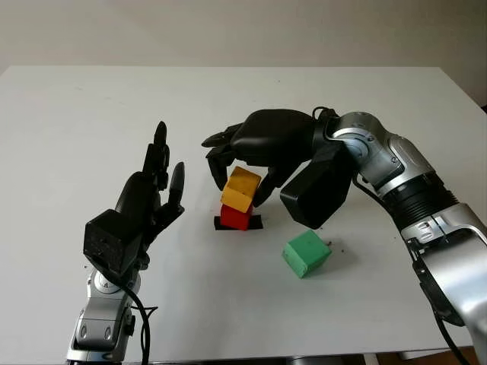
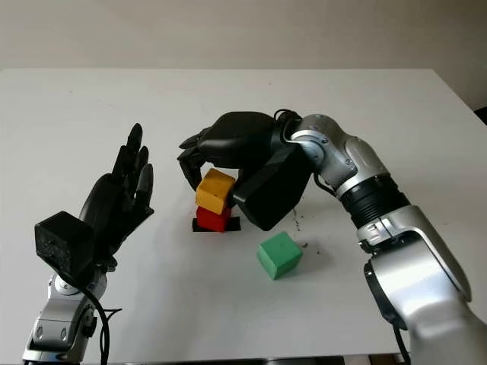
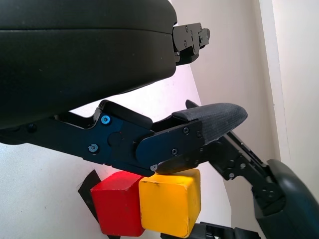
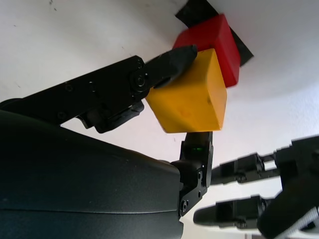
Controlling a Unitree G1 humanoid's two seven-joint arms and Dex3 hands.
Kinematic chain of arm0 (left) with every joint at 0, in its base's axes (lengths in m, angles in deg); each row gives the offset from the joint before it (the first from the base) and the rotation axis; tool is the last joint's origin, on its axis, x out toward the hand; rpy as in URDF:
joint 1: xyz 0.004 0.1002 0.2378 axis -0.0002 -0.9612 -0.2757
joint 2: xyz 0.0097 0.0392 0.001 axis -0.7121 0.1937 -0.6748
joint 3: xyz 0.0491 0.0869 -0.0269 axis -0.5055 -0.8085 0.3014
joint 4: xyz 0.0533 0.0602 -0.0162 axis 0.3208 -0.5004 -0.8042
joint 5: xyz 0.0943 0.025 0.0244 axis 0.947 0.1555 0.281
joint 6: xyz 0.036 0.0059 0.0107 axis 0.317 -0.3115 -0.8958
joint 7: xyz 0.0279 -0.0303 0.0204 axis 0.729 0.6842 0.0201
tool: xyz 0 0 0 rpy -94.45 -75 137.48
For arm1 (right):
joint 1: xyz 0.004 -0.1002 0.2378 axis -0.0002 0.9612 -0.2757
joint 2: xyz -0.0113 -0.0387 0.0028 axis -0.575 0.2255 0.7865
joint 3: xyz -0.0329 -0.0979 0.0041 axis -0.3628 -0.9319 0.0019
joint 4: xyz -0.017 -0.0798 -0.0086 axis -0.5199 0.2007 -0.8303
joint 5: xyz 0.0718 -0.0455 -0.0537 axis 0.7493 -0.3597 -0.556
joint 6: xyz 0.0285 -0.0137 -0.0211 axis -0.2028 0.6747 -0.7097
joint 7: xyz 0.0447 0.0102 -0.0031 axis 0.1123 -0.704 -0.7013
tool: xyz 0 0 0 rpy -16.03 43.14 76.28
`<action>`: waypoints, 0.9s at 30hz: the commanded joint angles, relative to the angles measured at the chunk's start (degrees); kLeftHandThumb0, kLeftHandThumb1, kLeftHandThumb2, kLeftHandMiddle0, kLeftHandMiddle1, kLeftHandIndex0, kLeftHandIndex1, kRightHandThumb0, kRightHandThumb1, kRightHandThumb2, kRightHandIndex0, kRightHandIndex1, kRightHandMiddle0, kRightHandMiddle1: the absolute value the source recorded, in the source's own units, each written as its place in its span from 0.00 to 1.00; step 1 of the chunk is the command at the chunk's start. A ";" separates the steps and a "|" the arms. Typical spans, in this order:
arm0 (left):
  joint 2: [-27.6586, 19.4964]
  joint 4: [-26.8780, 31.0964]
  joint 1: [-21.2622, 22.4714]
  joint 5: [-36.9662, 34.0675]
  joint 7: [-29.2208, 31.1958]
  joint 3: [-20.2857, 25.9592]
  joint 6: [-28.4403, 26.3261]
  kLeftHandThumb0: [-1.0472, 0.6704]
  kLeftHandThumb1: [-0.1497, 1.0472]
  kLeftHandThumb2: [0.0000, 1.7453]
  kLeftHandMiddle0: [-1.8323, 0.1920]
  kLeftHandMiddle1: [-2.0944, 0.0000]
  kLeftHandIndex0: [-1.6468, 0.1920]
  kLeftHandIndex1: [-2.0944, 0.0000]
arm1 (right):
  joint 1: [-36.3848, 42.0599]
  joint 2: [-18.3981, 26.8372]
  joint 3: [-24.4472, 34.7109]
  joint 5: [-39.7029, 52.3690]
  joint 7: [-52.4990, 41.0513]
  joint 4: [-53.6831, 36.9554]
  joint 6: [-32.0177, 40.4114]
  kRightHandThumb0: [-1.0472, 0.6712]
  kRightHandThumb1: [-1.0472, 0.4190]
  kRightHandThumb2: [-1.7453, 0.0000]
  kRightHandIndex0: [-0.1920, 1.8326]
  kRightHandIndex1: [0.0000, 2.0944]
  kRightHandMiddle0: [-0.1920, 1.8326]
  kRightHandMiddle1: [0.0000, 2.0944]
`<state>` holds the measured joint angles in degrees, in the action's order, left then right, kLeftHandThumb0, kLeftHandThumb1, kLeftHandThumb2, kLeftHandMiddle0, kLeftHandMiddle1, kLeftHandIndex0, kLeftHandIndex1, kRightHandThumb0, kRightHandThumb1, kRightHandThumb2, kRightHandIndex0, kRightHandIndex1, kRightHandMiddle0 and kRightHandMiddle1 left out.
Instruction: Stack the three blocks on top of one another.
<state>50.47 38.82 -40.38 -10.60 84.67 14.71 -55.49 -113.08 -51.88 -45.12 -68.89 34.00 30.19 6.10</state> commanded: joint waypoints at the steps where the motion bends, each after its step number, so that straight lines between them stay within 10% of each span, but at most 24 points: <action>1: 0.26 1.05 -0.54 -0.10 0.03 -0.26 0.38 0.18 1.00 0.42 0.98 0.97 0.99 0.97 | -0.53 1.02 -0.38 -0.30 -0.52 -0.63 -0.50 0.32 0.08 0.97 0.15 0.01 0.17 0.46; 10: 0.80 0.86 -0.39 0.28 -0.58 -0.27 0.35 0.18 1.00 0.42 0.97 0.97 0.98 0.97 | -0.09 1.37 -0.54 -0.77 -0.65 -1.01 -0.62 0.30 0.08 0.97 0.09 0.02 0.17 0.23; 27: 0.68 0.33 -0.06 0.15 -0.33 -0.34 0.67 0.18 1.00 0.42 0.98 0.98 0.99 0.98 | 2.65 6.27 8.74 5.70 -0.59 -10.82 8.73 0.27 0.09 0.97 0.08 0.02 0.14 0.14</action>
<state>51.07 38.72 -40.39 -10.51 84.31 14.63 -55.32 -111.53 -47.15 -38.49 -64.40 33.27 21.63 13.42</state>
